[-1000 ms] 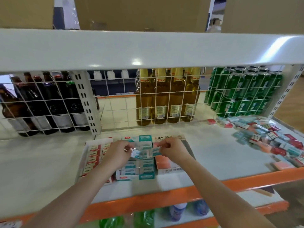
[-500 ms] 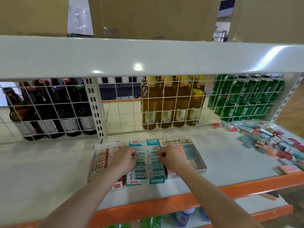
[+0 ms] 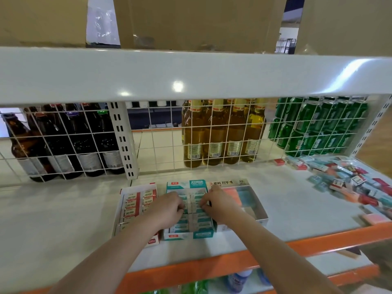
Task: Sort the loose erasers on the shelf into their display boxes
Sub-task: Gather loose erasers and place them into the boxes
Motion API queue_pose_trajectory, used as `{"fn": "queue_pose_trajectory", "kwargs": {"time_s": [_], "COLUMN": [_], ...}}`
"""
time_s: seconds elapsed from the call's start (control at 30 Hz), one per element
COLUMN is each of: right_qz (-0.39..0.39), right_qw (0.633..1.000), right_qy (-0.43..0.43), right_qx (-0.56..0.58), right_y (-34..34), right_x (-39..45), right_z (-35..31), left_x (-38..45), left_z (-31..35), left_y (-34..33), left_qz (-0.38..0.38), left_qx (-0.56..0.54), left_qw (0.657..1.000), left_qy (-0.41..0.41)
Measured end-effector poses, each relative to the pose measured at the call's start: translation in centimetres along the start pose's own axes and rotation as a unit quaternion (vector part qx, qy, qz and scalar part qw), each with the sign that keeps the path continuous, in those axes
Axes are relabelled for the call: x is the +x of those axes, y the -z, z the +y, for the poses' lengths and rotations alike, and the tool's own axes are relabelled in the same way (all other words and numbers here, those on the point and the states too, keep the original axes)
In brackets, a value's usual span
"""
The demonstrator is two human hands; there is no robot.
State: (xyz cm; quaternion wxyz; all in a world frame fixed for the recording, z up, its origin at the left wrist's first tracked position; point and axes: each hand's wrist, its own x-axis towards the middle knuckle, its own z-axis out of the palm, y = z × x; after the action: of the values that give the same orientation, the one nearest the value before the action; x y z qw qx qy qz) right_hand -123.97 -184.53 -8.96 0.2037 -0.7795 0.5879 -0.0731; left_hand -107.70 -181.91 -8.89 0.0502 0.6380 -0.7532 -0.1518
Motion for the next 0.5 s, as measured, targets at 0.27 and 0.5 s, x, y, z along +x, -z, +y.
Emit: {"fn": "queue_pose_trajectory", "kwargs": {"time_s": [0.27,0.5], "right_qz": [0.056,0.074], "right_qw": [0.998,0.994], "right_qy": [-0.027,-0.082], "right_qx": [-0.001,0.002], "right_y": [2.7,5.9], "right_x": [-0.9,-2.4], "right_z": [4.1,11.4], "left_x": [1.7,4.9], "left_z": [3.3,10.0], "left_y": [0.5,0.0], "left_qz": [0.004,0.004], "left_qx": [-0.001,-0.008], "left_qw": [1.0,0.997], "left_qy": [-0.023,-0.08]}}
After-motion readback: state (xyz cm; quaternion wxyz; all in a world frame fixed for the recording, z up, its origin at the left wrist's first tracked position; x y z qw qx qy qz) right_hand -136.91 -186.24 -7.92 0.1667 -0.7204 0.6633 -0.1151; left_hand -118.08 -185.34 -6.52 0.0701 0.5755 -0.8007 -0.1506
